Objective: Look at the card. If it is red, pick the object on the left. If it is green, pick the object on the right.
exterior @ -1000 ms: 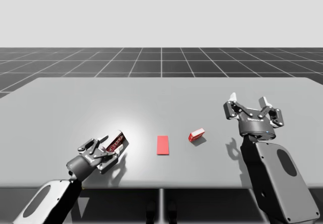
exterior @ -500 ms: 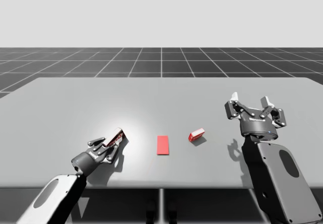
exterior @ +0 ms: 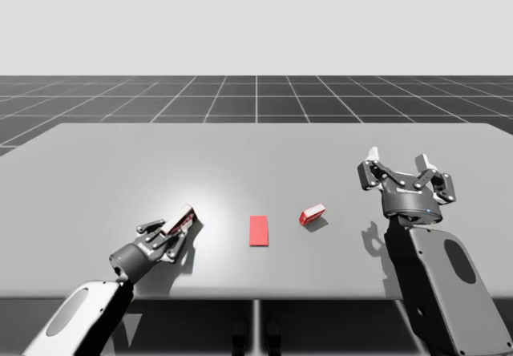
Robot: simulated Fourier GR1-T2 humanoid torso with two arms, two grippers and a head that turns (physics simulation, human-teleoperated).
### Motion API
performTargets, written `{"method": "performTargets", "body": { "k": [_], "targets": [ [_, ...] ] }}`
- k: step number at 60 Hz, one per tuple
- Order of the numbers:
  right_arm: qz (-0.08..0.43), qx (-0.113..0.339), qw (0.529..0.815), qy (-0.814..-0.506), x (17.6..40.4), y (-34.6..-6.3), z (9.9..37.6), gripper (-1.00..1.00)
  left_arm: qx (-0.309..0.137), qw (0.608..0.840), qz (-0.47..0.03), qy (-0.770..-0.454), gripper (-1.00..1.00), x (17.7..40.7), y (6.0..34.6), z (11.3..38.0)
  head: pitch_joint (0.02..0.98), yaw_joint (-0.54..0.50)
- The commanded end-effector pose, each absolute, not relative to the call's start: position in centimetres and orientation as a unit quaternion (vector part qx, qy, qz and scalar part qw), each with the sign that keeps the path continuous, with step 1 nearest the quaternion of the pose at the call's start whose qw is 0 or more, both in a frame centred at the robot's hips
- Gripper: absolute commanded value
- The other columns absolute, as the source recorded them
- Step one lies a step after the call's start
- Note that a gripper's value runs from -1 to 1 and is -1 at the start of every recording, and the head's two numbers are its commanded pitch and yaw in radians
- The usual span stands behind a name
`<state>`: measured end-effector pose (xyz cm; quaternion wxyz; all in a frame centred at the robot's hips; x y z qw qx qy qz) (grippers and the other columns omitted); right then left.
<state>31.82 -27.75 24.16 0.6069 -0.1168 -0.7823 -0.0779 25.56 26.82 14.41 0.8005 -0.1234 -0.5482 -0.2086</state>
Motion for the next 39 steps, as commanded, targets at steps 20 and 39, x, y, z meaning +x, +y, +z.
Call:
{"method": "performTargets", "body": {
  "k": [20, 39],
  "targets": [
    [-0.079, -0.107, 0.611, -0.781, 31.8, -27.9, 24.3, -1.0, -0.103, 0.737, -0.285, -0.604, 1.0, 25.3, 26.3, 25.1, 0.436, 0.42],
    [-0.075, -0.068, 0.626, -0.773, 31.8, -27.9, 24.3, -1.0, -0.051, 0.676, -0.298, -0.672, 1.0, 26.1, 26.3, 33.8, 0.437, 0.42]
  ]
}}
